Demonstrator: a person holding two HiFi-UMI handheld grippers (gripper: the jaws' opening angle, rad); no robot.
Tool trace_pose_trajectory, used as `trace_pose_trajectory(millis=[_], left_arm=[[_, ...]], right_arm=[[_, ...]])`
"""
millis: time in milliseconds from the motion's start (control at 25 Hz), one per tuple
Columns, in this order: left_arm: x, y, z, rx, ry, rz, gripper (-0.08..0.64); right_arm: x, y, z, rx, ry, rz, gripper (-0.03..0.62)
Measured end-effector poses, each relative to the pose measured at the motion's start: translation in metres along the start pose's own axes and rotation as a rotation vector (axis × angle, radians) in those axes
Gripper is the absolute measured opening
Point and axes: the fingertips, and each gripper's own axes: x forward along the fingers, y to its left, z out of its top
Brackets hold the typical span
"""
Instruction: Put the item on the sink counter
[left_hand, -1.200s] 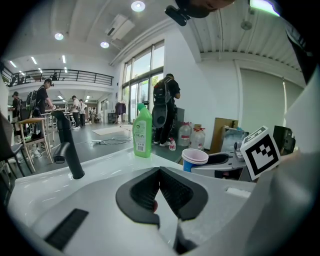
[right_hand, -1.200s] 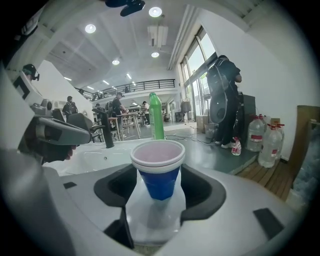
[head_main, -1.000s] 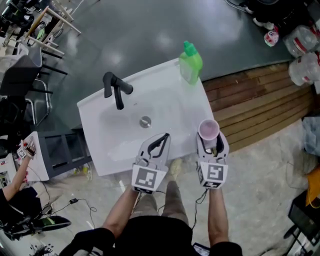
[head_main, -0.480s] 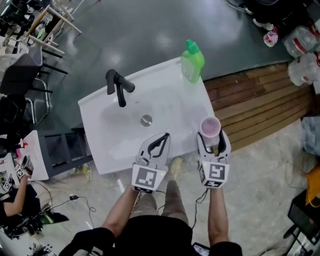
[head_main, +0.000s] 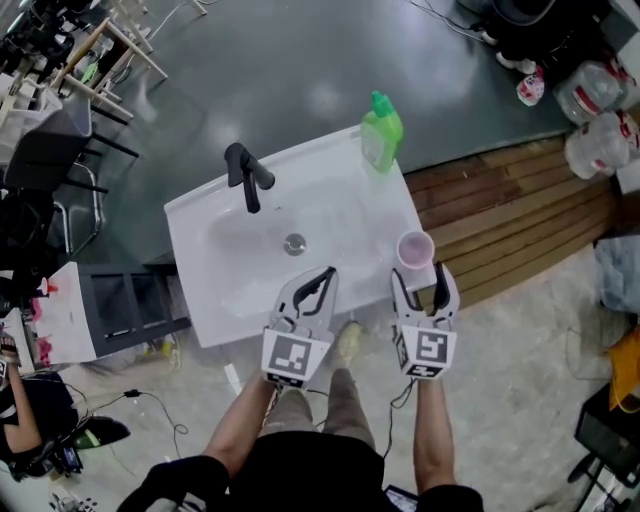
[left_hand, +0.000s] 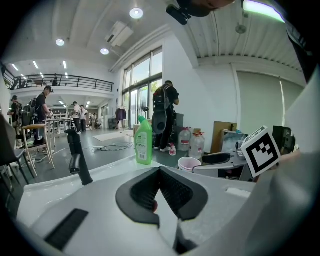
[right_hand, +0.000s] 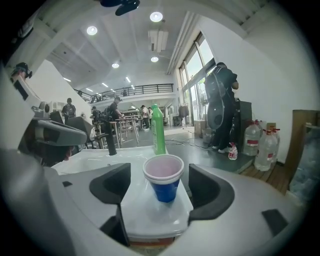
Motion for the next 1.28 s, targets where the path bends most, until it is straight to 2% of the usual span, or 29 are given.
trace_pose_trajectory(millis=[400,640,880,1080,1280], left_arm=[[-0.037,0.003,0.038,0.007,-0.061,0.037,0.002],[-0.064,0.007,0.069,0.040,-0.138,0.068,0.002],[-0.093,0.015,0.086,0.046,-0.164,0.100,0.002],[-0.113,0.018,0.098,0.045,-0.194,0.120,0.002],[-0.136,0.018,0.107,0.056,-0.227,0.133,0.002]], right_arm=[[-0.030,0.013,0.041,-0.015,-0.070,0.025,0.347],[-0.050,0.027,0.076,-0.022,-0.121,0.054,0.319],[-0.069,0.044,0.102,-0.017,-0.151,0.076,0.290],[-0.080,0.062,0.120,-0.049,-0.151,0.102,0.261],[-0.094,0.079,0.137,-0.050,-0.213,0.120,0.217]])
